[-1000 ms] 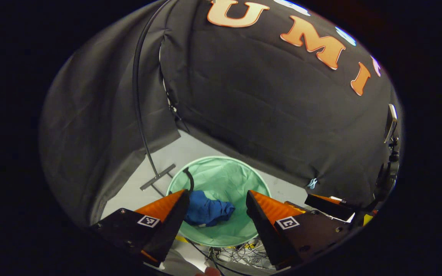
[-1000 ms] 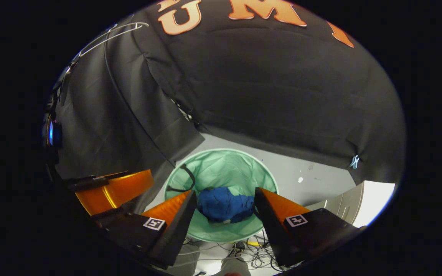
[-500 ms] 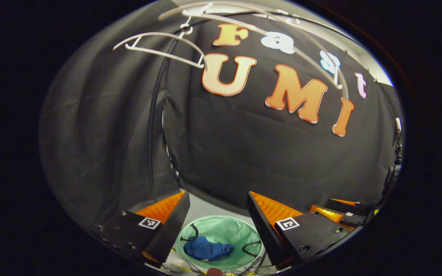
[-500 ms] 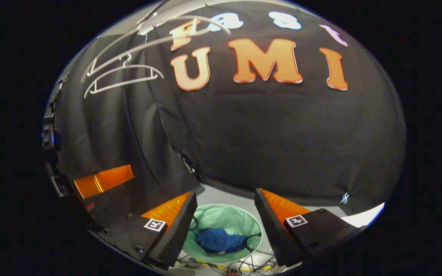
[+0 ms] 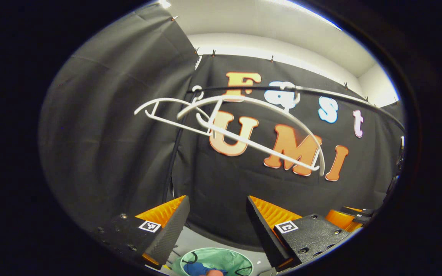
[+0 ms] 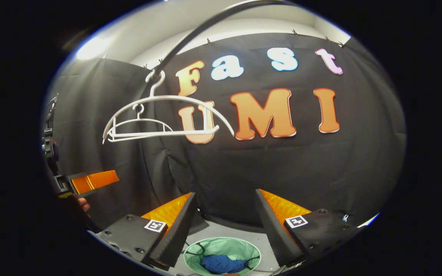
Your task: Grasp the clothes on the hanger with both hands and then place them into the laundry hamper below.
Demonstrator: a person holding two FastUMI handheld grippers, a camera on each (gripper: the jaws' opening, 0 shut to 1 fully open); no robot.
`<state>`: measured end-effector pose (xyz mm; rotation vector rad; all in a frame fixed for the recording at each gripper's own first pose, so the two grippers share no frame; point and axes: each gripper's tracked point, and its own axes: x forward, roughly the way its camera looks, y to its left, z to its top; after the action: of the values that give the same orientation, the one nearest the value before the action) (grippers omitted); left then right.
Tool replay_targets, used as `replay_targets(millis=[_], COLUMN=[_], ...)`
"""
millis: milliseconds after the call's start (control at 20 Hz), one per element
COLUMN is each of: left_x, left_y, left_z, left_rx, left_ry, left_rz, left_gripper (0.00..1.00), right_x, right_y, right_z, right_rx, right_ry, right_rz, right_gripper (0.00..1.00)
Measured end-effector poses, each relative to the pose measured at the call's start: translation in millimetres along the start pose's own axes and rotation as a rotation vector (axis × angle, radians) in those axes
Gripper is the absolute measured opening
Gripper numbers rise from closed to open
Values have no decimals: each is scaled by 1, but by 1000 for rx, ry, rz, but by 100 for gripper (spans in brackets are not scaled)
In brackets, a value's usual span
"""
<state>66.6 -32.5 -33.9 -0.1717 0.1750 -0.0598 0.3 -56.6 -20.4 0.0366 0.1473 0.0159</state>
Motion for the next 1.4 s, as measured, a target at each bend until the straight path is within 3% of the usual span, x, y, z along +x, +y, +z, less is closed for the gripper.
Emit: replay_targets(millis=[50, 200, 250, 350, 450, 600, 650, 750, 900, 950, 1000, 1050, 1150, 1250, 1350, 1400], left_x=[1, -10, -19, -28, -30, -39, -42, -41, -38, -39, -41, -42, -44, -45, -46, -45], left_y=[2, 3, 4, -1, -2, -2, -2, -7, -5, -4, -3, -2, 0, -3, -6, -7], left_z=[22, 57, 67, 83, 89, 95, 95, 91, 87, 87, 89, 90, 94, 96, 97, 97], left_rx=[13, 55, 56, 43, 38, 66, 69, 54, 26, 20, 22, 33, 65, 78, 81, 85], left_ry=[-26, -114, -146, -188, -206, -235, -238, -226, -220, -226, -229, -234, -249, -257, -258, -258], left_rz=[16, 51, 51, 39, 31, 35, 37, 19, 19, 21, 25, 33, 49, 48, 41, 40], left_gripper=[88, 89, 89, 89, 92, 90, 90, 92, 92, 92, 95, 95, 92, 95, 92, 92], right_x=[-10, -46, -53, -62, -64, -65, -66, -66, -69, -72, -73, -73, -73, -72, -71, -62], right_y=[2, 2, 2, 2, 0, -4, -4, -6, -18, -21, -23, -23, -21, -19, -16, -10], right_z=[12, 55, 64, 68, 71, 77, 77, 78, 77, 77, 77, 78, 78, 78, 79, 75], right_rx=[-7, -51, -54, -52, -57, -63, -58, -50, -46, -43, -40, -39, -41, -43, -41, -38], right_ry=[-36, -124, -139, -154, -169, -194, -195, -194, -190, -190, -188, -185, -189, -194, -194, -193], right_rz=[7, 6, 12, 19, 14, -8, -12, -18, -23, -25, -26, -24, -17, -10, 0, 4], right_gripper=[97, 88, 88, 100, 100, 88, 98, 100, 98, 89, 89, 98, 94, 100, 98, 89])
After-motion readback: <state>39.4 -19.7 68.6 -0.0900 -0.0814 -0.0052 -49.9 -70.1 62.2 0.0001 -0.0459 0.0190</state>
